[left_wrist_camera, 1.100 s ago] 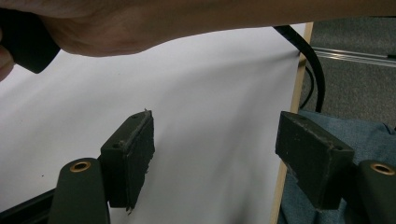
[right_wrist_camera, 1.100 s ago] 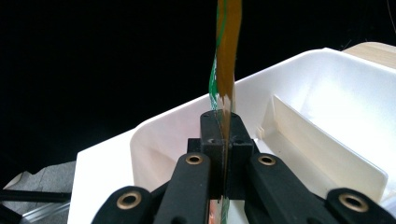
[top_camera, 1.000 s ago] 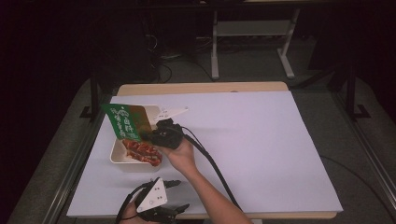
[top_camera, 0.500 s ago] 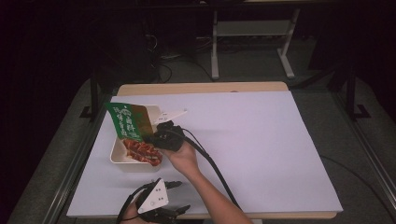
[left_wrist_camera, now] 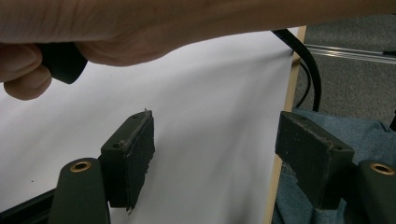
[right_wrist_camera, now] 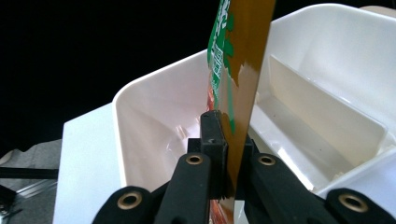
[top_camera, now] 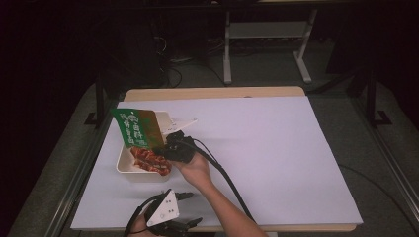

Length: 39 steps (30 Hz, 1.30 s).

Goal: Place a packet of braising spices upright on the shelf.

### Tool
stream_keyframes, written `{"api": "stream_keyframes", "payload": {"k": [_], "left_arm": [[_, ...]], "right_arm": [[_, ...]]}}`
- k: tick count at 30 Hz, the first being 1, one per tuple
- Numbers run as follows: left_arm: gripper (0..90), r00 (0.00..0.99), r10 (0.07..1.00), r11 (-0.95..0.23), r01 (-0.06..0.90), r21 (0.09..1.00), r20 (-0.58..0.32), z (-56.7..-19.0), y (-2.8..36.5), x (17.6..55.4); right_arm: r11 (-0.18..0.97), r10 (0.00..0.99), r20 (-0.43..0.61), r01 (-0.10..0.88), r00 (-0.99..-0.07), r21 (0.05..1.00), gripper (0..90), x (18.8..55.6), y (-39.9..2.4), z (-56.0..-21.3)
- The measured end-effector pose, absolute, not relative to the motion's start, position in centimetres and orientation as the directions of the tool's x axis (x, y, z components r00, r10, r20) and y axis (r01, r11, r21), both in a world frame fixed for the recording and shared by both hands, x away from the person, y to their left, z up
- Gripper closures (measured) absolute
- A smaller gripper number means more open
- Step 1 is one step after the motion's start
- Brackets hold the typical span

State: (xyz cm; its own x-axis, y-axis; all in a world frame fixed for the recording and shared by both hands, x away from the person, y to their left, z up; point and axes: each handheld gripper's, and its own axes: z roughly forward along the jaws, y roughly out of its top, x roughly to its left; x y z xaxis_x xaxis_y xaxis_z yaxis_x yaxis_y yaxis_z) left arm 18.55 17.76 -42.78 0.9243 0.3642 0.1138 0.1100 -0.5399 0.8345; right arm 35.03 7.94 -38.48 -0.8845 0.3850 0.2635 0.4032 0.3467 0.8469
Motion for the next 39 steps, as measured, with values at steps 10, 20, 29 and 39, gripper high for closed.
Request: {"api": "stream_keyframes", "payload": {"k": [10,20,29,39], "left_arm": [[27.8,0.925,0.361,-0.543,0.105,0.833,0.119,-42.8,17.6,18.5],[27.8,0.925,0.359,-0.544,0.098,0.834,0.125,-42.8,17.8,18.6],[28.4,0.929,0.352,-0.550,0.105,0.829,0.116,-42.9,17.8,18.5],[28.2,0.923,0.368,-0.557,0.122,0.822,0.113,-43.3,18.2,18.8]], "right_arm": [[0.311,0.394,0.256,0.390,-0.883,0.867,89.4,34.5,7.8,-39.1],[0.236,0.371,0.253,0.354,-0.894,0.905,89.9,34.0,7.7,-39.2],[0.150,0.349,0.302,0.371,-0.887,0.916,89.8,34.1,7.2,-40.4],[0.203,0.324,0.277,0.353,-0.905,0.914,89.7,34.7,6.9,-41.0]]}}
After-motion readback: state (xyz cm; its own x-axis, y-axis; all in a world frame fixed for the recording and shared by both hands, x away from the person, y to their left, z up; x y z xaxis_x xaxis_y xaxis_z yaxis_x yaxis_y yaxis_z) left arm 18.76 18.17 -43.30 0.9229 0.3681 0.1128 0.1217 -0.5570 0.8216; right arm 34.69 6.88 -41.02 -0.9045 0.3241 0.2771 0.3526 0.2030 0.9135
